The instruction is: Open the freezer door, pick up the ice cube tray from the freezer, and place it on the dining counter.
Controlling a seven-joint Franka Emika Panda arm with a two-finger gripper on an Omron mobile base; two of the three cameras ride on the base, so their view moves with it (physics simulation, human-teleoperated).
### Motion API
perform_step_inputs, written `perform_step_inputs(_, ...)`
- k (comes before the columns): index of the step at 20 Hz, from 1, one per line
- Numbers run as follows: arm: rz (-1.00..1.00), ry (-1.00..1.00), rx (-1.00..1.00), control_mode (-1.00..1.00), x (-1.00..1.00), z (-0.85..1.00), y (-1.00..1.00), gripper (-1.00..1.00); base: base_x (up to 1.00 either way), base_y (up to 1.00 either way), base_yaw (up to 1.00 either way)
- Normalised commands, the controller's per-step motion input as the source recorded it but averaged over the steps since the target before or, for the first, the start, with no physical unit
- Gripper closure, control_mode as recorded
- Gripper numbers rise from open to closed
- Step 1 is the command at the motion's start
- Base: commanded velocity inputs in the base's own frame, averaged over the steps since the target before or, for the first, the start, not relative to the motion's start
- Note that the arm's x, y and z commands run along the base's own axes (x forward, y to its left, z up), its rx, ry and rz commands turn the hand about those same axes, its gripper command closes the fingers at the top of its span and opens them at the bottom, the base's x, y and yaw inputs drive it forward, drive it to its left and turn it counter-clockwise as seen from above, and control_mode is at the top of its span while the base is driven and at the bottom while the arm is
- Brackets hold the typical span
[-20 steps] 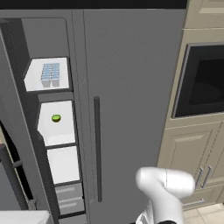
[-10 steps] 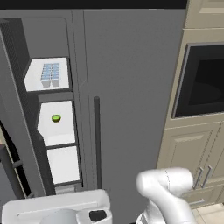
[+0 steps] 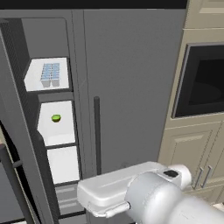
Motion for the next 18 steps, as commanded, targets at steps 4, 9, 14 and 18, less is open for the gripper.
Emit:
perform_step_inputs(4, 0.23, 0.00, 0.06, -1.00, 0.45, 0.12, -0.31, -1.00, 0.00, 0.00, 0.00)
perform_step_inputs(9, 0.22, -0.01, 0.02, -1.00, 0.56, 0.00, -0.15, -1.00, 0.00, 0.00, 0.00)
perform_step_inputs(14, 0.22, -0.10, 0.01, -1.00, 0.57, 0.00, -0.04, -1.00, 0.00, 0.00, 0.00)
perform_step_inputs(18, 0.26, -0.01, -0.01, -1.00, 0.71, -0.15, 0.04, -1.00, 0.00, 0.00, 0.00)
